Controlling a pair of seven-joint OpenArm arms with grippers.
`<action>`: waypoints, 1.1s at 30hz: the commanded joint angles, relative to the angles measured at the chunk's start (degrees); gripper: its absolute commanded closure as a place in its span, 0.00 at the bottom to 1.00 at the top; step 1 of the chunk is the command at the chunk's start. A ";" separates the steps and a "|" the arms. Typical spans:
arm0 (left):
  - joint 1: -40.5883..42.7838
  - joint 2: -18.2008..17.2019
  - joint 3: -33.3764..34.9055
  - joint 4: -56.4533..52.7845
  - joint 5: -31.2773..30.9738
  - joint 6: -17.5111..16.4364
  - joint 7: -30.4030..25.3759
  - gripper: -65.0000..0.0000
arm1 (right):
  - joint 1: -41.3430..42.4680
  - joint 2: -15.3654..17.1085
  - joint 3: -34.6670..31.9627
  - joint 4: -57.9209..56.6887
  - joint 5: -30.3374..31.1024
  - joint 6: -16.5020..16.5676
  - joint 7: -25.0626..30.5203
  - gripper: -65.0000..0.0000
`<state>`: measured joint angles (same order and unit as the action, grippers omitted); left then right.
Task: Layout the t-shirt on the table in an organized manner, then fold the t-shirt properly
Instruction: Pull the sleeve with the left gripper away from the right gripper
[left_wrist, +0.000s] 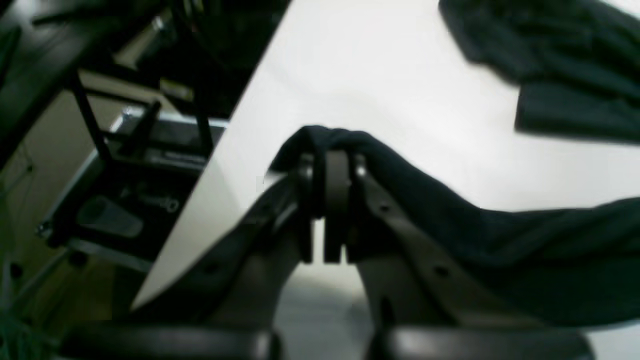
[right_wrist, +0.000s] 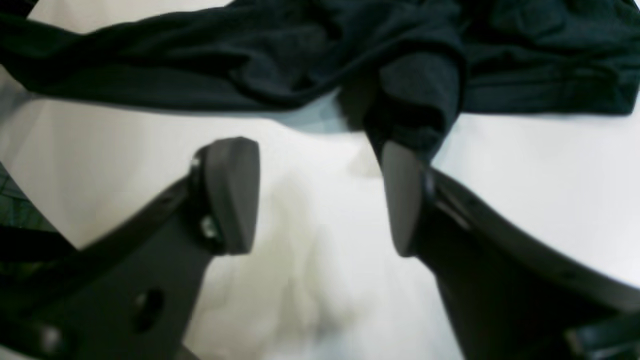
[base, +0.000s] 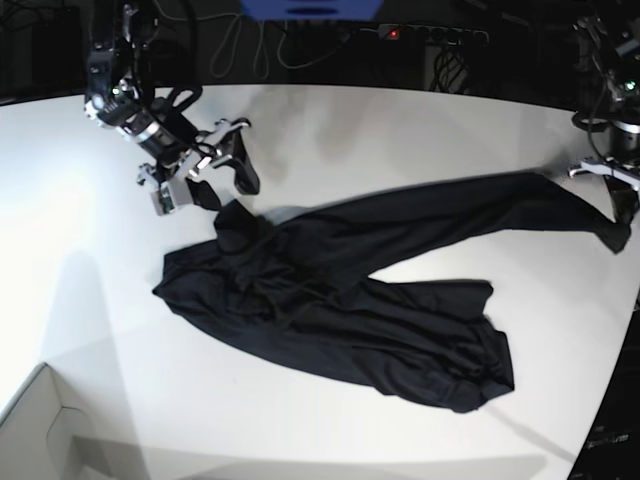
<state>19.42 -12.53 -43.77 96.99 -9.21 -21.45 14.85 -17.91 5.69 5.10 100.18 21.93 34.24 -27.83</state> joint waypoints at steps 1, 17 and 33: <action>-0.04 -1.22 -1.73 0.37 -0.24 0.49 -1.27 1.00 | 0.99 0.15 0.22 -0.27 1.23 0.62 1.68 0.35; -3.55 -4.92 -9.55 -5.08 -0.24 -0.22 -1.18 1.00 | 11.45 0.06 -0.05 -18.29 1.23 0.53 1.68 0.35; -4.17 -6.06 -13.07 -5.08 -0.24 -0.22 -1.18 1.00 | 13.30 -0.38 0.22 -21.37 1.23 0.53 4.58 0.35</action>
<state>15.38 -17.39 -56.53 91.05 -8.82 -22.11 15.18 -5.28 4.91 5.10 78.19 22.81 34.65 -23.90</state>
